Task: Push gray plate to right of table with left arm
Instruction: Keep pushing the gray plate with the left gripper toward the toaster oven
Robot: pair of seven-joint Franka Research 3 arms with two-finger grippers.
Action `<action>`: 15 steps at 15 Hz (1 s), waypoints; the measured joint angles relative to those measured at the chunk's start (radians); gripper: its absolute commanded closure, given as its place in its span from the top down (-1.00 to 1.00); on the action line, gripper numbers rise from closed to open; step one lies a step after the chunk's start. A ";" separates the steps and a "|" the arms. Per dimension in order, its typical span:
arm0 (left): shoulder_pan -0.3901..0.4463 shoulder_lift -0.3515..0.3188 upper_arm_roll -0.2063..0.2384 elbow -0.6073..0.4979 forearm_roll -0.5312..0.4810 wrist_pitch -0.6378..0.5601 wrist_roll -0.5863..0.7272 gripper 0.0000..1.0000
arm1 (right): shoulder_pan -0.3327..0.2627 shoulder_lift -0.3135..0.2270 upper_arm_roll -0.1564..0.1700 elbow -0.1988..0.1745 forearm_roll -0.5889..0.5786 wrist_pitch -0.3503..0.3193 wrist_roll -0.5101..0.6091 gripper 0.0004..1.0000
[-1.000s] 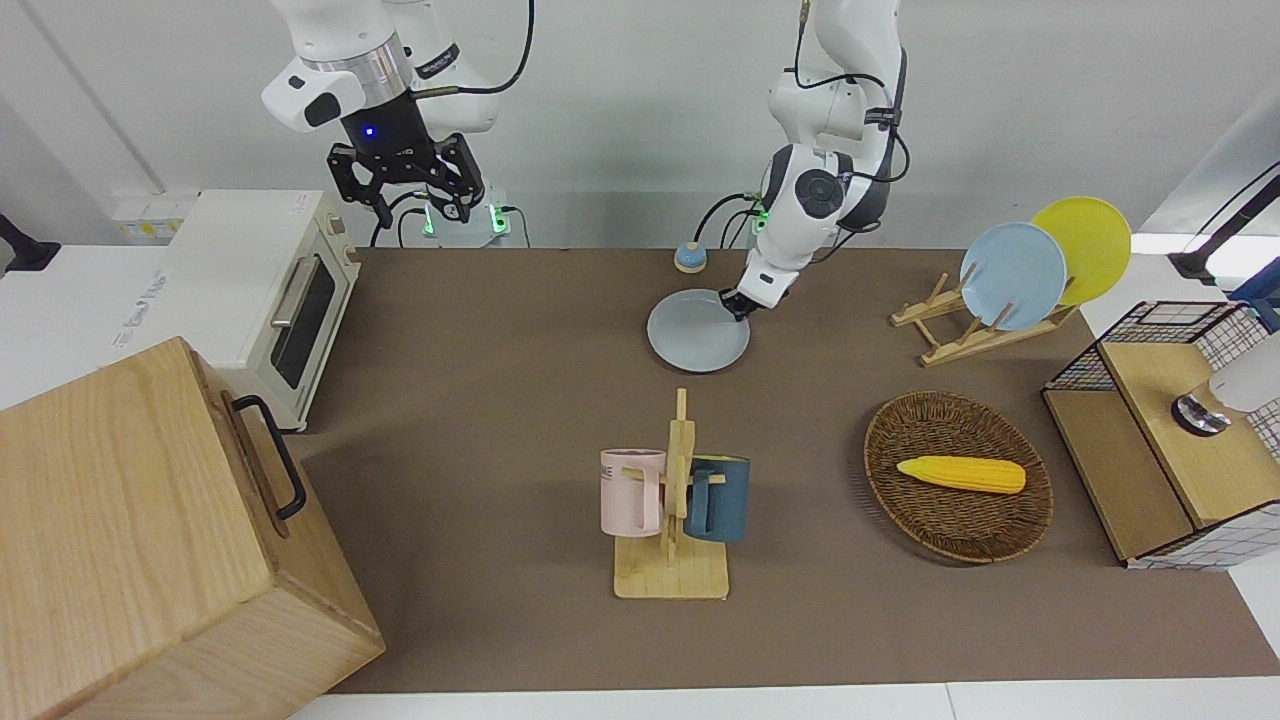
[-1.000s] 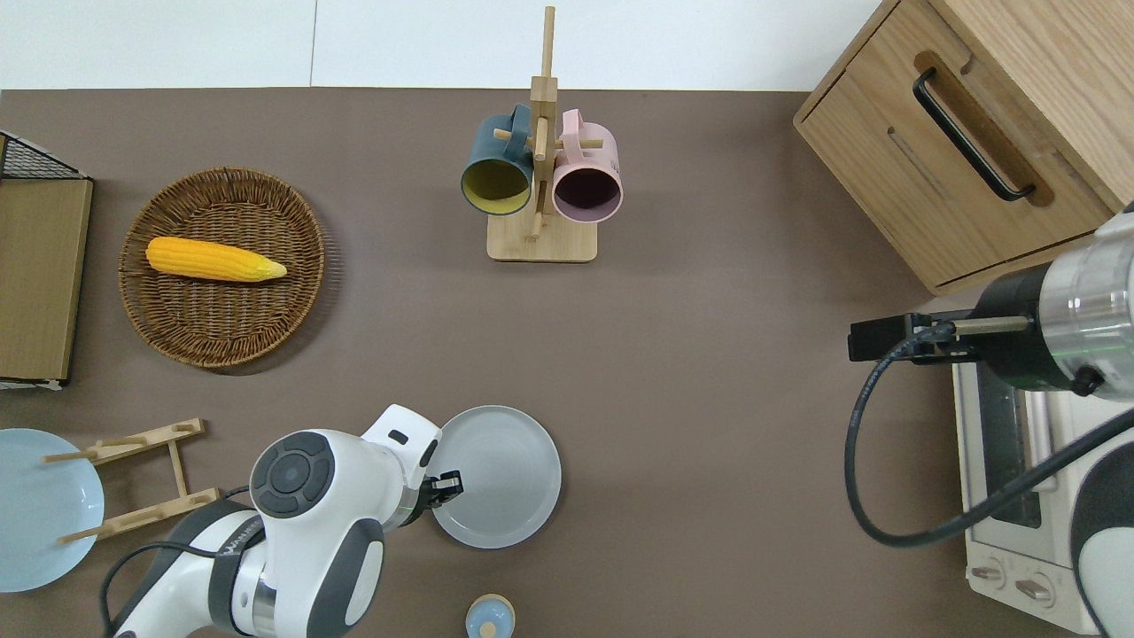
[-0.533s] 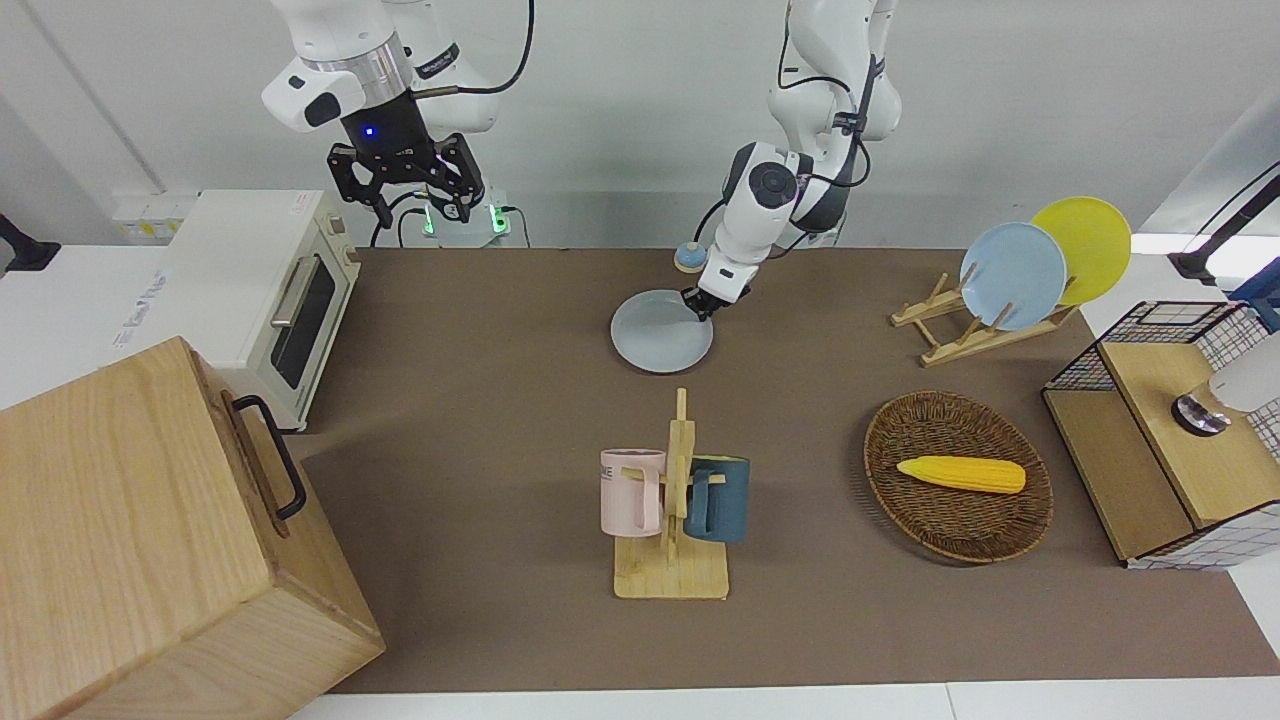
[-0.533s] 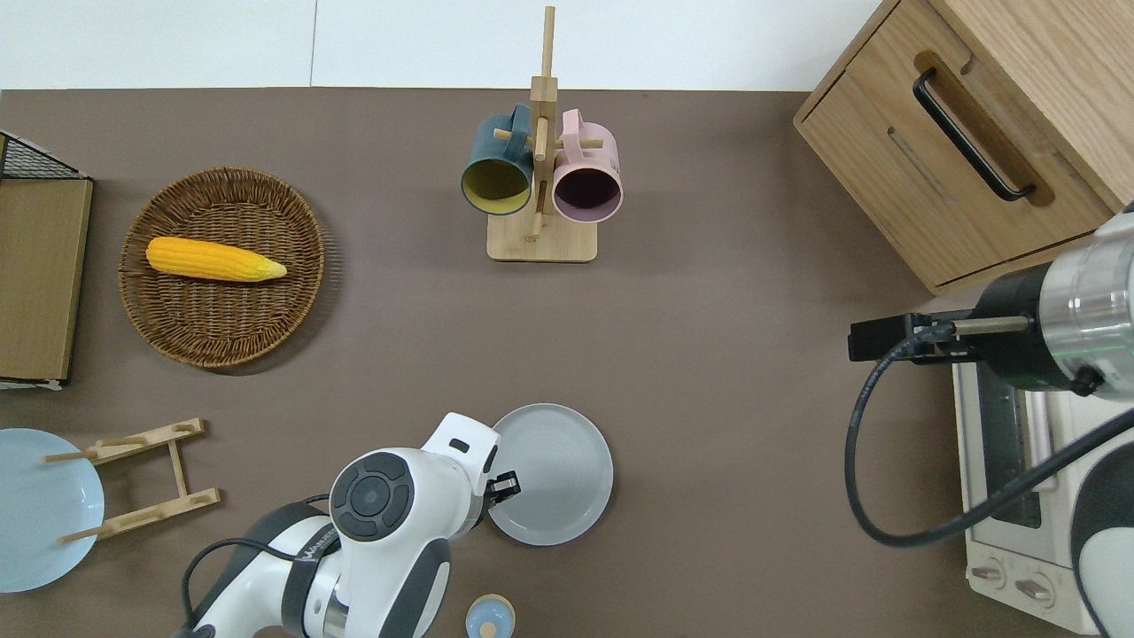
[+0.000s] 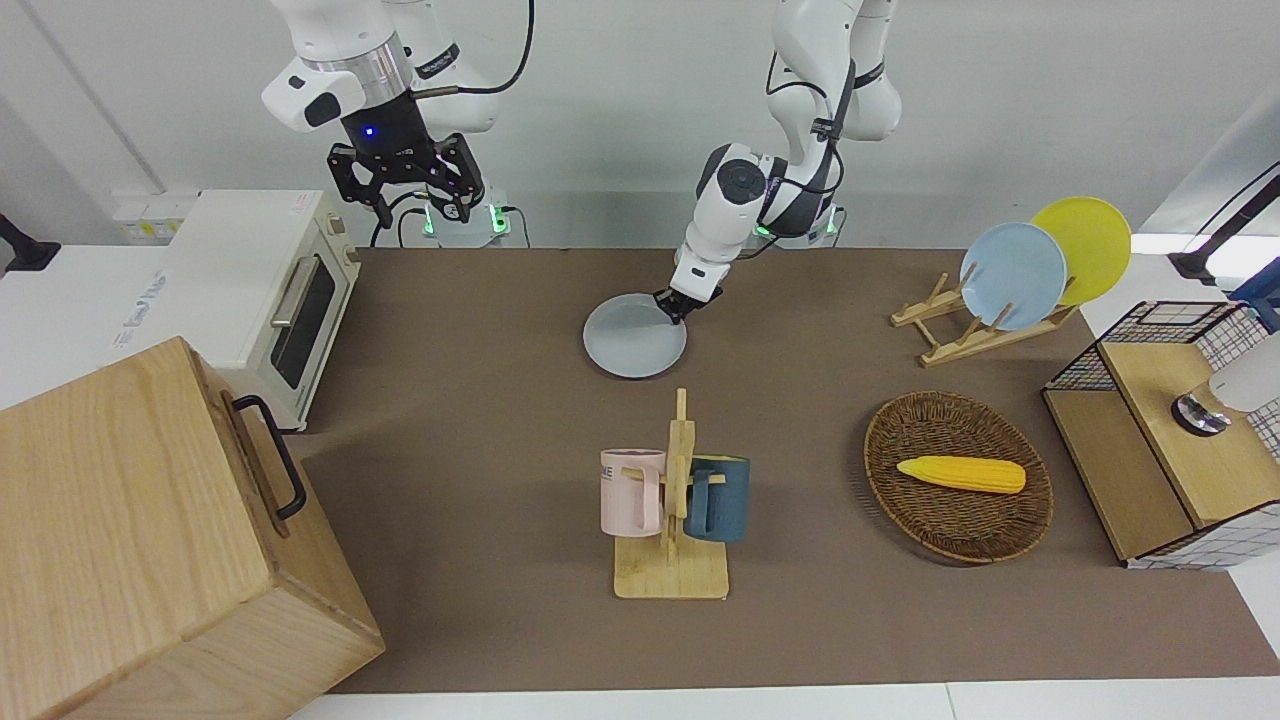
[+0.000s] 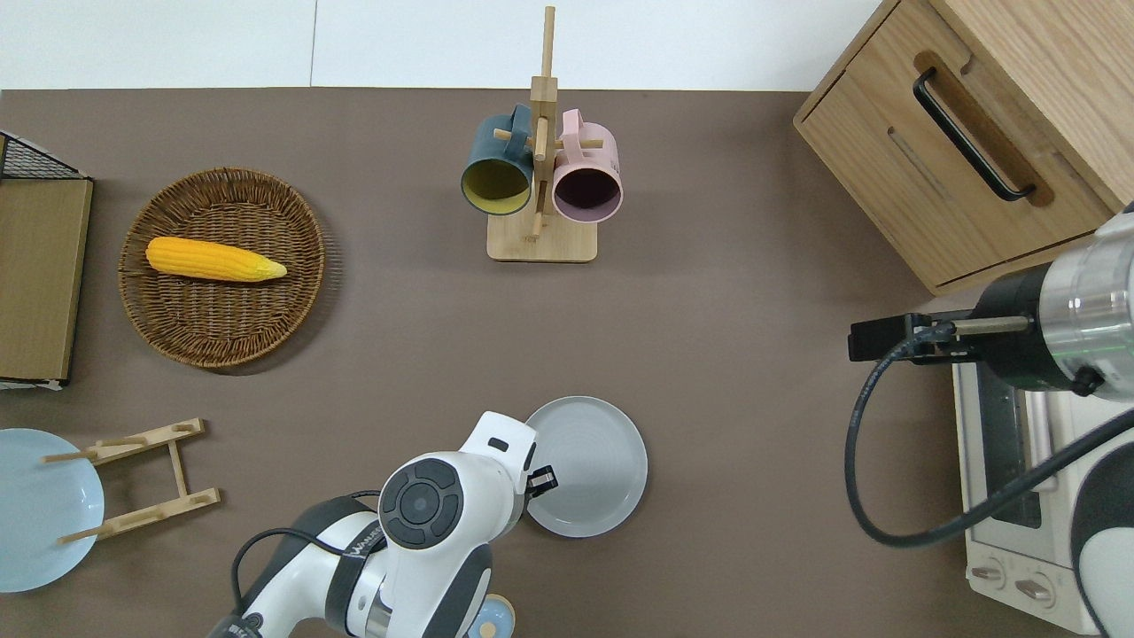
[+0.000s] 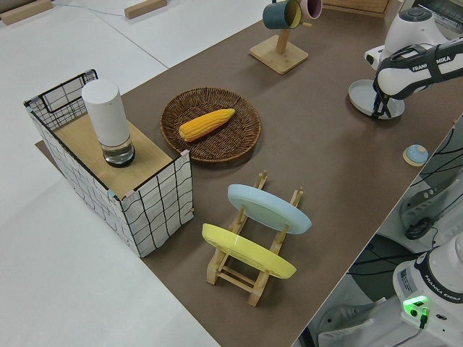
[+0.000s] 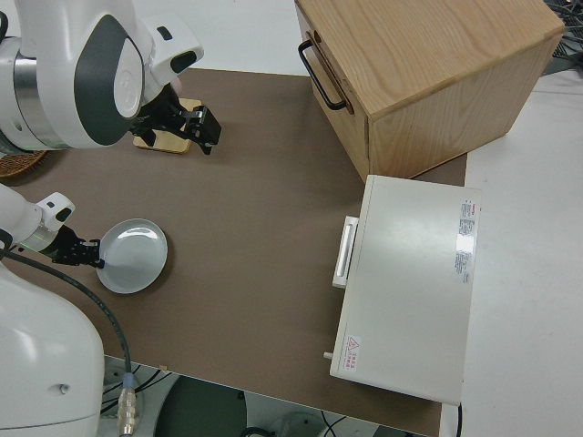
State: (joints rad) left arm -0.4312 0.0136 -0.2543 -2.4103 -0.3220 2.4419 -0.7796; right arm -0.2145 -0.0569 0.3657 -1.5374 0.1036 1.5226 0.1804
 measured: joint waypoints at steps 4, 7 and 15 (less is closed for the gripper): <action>-0.009 0.025 -0.033 0.045 0.000 0.004 -0.058 -1.00 | 0.000 0.000 0.000 0.000 0.000 0.000 0.000 0.99; -0.009 0.047 -0.064 0.062 0.000 0.039 -0.077 -1.00 | 0.000 0.000 0.000 0.000 0.000 0.000 0.000 0.99; -0.033 0.134 -0.104 0.115 0.000 0.120 -0.132 -1.00 | 0.000 0.000 0.000 0.000 0.000 0.000 0.000 0.99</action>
State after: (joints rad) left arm -0.4644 0.1472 -0.3580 -2.2953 -0.3220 2.5618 -0.9115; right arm -0.2145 -0.0569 0.3657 -1.5374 0.1036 1.5226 0.1804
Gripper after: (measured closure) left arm 0.960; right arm 0.004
